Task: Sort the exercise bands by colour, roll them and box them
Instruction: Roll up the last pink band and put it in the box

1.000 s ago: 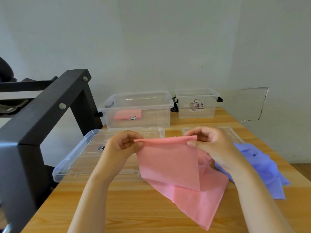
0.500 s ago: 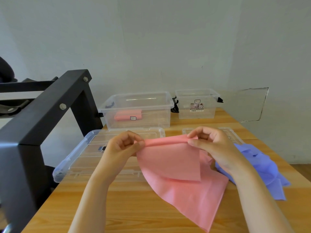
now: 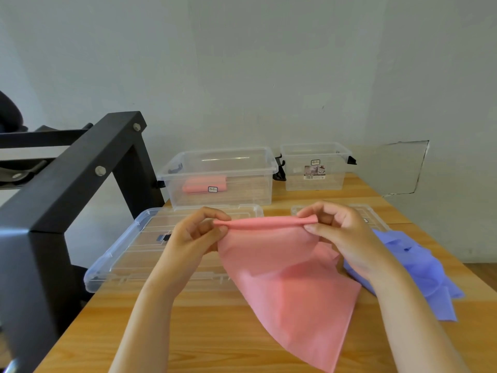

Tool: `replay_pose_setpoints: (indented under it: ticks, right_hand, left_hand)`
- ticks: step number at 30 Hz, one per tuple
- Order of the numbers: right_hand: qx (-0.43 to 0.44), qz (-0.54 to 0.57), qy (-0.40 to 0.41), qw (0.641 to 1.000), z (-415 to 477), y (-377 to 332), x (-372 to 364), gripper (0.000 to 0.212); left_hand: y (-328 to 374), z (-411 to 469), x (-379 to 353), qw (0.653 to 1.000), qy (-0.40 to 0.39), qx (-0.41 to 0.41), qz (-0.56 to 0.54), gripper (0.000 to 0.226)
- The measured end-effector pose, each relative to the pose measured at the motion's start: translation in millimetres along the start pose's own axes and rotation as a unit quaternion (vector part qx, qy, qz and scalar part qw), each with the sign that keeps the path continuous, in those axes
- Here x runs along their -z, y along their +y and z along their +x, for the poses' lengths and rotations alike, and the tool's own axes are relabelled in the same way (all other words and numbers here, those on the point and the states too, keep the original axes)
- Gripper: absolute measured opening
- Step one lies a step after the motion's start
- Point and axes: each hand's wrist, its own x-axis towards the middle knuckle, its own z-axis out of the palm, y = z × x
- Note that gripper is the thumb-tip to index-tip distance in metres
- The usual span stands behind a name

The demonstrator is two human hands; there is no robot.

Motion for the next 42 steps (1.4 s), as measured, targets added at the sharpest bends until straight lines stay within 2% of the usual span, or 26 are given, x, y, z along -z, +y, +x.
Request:
replay_pose_setpoints:
  ticks: [6, 10, 13, 17, 22, 25, 27, 29, 31, 33, 42]
  right_hand:
    - [-0.008, -0.017, 0.008, 1.0, 1.2, 1.5, -1.9, 0.027]
    - [-0.014, -0.029, 0.02, 0.999, 2.3, 3.1, -2.0, 0.027]
    - [-0.007, -0.03, 0.028, 0.999, 1.7, 1.9, -2.9, 0.025]
    - [0.0, -0.016, 0.016, 1.0, -0.6, -1.5, -4.2, 0.019]
    - [-0.01, 0.026, 0.003, 1.0, -1.8, -3.0, -1.3, 0.028]
    - [-0.015, 0.029, -0.009, 0.999, -2.2, -3.2, 0.0, 0.024]
    - [-0.012, 0.016, 0.0, 1.0, -1.1, -1.9, -1.0, 0.021]
    - [-0.011, -0.001, 0.015, 1.0, 0.7, 0.4, -1.9, 0.024]
    - [-0.013, -0.012, 0.022, 1.0, 1.8, 2.3, -3.1, 0.026]
    - [-0.009, -0.022, 0.03, 0.999, 2.1, 2.3, -4.2, 0.027]
    - [-0.011, 0.027, -0.006, 1.0, -1.3, -2.4, -1.2, 0.027]
  left_hand:
    - [0.1, 1.3, -1.1, 0.999, 0.032, -0.025, 0.035, 0.01]
    - [-0.2, 2.6, -2.1, 0.998, 0.044, -0.014, 0.051, 0.025]
    - [-0.4, 2.9, -3.6, 0.997, 0.031, -0.021, 0.062, 0.014]
    - [0.2, 0.7, -6.2, 1.0, -0.005, 0.004, 0.018, 0.004]
    - [-0.3, 0.8, -1.1, 0.999, -0.016, 0.005, -0.04, 0.01]
    - [-0.2, 0.3, 0.6, 0.998, -0.02, 0.011, -0.062, 0.004]
    - [-0.6, 0.5, -1.6, 1.0, 0.005, 0.009, -0.022, 0.005]
    - [-1.6, 2.0, -4.3, 0.999, 0.022, 0.011, 0.037, 0.015]
    - [-1.9, 2.4, -5.9, 0.998, 0.026, 0.011, 0.051, 0.025]
    - [-2.0, 2.7, -6.2, 0.998, 0.028, -0.003, 0.055, 0.021]
    - [0.0, 0.6, -4.3, 0.997, -0.014, 0.034, -0.061, 0.007]
